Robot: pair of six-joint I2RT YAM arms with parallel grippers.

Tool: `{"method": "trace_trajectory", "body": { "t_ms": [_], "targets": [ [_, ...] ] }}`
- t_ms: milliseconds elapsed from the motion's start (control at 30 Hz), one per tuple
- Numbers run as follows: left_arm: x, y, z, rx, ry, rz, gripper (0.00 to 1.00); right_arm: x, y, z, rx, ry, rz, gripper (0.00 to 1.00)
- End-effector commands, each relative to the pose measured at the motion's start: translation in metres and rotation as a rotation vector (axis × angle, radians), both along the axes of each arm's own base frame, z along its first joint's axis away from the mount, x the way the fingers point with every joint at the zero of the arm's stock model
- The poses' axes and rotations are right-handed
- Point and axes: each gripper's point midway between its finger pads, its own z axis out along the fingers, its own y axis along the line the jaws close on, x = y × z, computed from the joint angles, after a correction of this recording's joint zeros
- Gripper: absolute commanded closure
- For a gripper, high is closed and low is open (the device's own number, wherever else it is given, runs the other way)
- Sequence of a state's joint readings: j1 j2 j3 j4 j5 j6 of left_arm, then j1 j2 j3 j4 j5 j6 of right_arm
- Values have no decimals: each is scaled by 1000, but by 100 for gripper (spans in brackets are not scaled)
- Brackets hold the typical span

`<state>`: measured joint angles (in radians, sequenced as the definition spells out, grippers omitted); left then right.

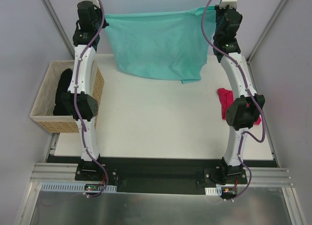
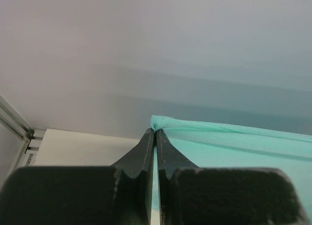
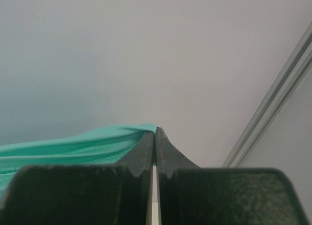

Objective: Fold and stack the t-shirts
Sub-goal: Flatten out the tshirt

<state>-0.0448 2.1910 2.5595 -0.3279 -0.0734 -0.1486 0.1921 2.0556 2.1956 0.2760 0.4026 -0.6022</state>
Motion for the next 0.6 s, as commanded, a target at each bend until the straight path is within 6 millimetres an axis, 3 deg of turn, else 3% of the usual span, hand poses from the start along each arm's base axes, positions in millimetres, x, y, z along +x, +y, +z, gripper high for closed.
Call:
{"method": "trace_trajectory", "body": {
  "t_ms": [0,267,567],
  "targets": [
    [1,21,8,-13,-32,51,100,-14,-27,40,59,-111,-63,99],
    [-3,21,8,-6,-24,46,100,-8,-29,25,76,-65,-67,99],
    [2,9,40,-8,-137,-25,100,-13,-10,71,-34,-259,30,99]
  ]
}}
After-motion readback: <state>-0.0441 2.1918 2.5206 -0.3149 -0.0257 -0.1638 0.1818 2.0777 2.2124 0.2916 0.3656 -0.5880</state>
